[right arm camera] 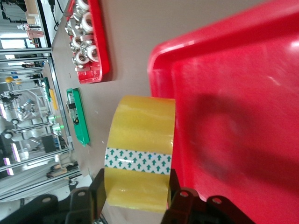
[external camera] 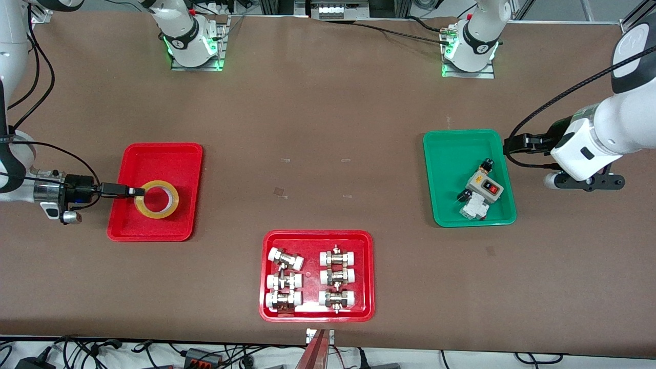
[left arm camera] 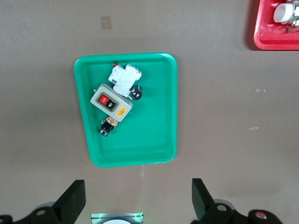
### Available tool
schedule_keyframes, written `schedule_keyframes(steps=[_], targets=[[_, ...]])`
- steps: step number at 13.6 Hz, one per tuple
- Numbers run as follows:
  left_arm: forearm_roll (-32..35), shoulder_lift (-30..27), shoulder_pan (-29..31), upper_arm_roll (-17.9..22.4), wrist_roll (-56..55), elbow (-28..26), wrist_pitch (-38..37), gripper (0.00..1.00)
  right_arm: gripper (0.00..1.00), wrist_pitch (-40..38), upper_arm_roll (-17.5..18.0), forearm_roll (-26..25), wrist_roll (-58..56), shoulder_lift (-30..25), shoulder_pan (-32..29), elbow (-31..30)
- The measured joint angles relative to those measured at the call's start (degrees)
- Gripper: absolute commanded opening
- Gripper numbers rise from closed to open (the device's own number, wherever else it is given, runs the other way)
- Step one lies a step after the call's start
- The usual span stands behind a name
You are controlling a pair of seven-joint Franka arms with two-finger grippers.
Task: Left arm passes tape to right arm into tray
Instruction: 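Lower the tape roll into the empty red tray with the right gripper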
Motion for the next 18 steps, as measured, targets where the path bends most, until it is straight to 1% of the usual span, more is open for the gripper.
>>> schedule_keyframes(steps=[6,8,9,10,12,13,14,15,18], targets=[[0.39,0.0,1.0,0.26,-0.46,-0.32,-1.64,1.0,0.22,-1.08,0.03,-3.09,-0.03,0.99,-1.31,-0.01],[3.49,-0.02,0.67,0.5,-0.15,-0.31,-1.01,1.0,0.22,-2.29,0.04,-4.76,-0.03,1.39,-1.78,-0.02],[4.25,-0.11,-0.49,1.6,0.42,-0.31,-0.73,1.0,0.49,-2.51,0.04,-5.46,-0.03,1.53,-1.99,-0.02],[4.52,-0.29,-3.28,4.69,1.35,-0.25,-0.49,1.0,0.99,-2.6,0.04,-5.76,-0.03,1.7,-2.15,-0.02],[3.77,-1.1,-13.51,16.52,4.07,0.08,-0.15,1.0,1.0,-2.65,0.05,-5.97,-0.03,2.28,-2.29,-0.02],[2.09,-1.73,-16.94,20.75,5.13,0.14,-0.14,1.0,1.0,-2.65,0.07,-6.38,-0.03,2.49,-2.31,-0.02],[0.6,-2.29,-18.21,22.7,6.19,0.15,-0.14,1.0,1.0,-2.63,0.15,-7.61,-0.03,2.54,-2.32,0.0],[-0.11,-2.75,-18.31,23.33,7.32,0.15,-0.14,1.0,1.0,-2.36,0.33,-9.51,-0.03,2.53,-2.27,0.06],[-1.04,-4.15,-18.21,23.81,8.5,0.09,-0.15,1.0,1.0,0.59,1.02,-15.08,-0.04,2.53,-0.82,0.38]])
